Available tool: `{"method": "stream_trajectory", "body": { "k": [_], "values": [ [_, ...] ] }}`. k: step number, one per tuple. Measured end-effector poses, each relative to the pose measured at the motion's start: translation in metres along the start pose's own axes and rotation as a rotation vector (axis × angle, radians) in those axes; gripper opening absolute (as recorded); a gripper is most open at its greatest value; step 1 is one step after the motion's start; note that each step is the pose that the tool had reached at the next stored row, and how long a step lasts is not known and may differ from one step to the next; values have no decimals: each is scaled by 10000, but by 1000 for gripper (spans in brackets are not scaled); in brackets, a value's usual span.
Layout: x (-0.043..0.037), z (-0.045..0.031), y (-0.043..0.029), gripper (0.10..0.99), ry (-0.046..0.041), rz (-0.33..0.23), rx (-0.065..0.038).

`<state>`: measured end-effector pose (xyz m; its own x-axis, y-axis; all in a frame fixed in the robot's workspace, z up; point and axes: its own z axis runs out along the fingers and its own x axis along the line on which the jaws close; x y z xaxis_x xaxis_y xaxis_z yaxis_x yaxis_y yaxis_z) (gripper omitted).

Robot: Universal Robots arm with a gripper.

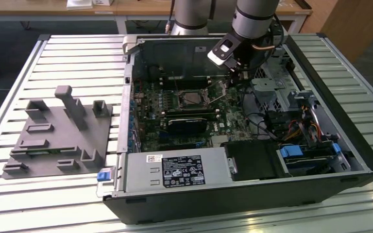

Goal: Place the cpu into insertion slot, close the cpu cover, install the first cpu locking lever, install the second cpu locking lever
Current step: 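Close the cpu cover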

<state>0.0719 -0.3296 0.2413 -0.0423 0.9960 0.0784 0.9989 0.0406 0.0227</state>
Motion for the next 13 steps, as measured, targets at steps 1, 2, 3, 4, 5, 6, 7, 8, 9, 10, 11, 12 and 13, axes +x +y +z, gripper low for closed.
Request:
{"method": "stream_trajectory", "body": {
  "k": [1,2,3,4,5,6,7,8,9,10,11,12,13],
  "values": [
    [0,0,-10,122,-1,0,0],
    [1,0,-24,122,-1,0,0],
    [1,0,-36,122,-1,1,0],
    [1,0,-47,122,-1,1,0],
    [1,0,-54,122,0,1,0],
    [2,0,-57,122,0,1,0],
    [2,0,-60,122,0,1,0],
    [2,-1,-61,122,-1,0,0],
    [3,-1,-66,122,-1,1,0],
    [3,-1,-74,122,-1,1,0],
    [4,-1,-84,122,-1,1,0],
    [4,-1,-95,122,-1,1,0],
    [4,-1,-105,122,-1,1,0]
  ]
}}
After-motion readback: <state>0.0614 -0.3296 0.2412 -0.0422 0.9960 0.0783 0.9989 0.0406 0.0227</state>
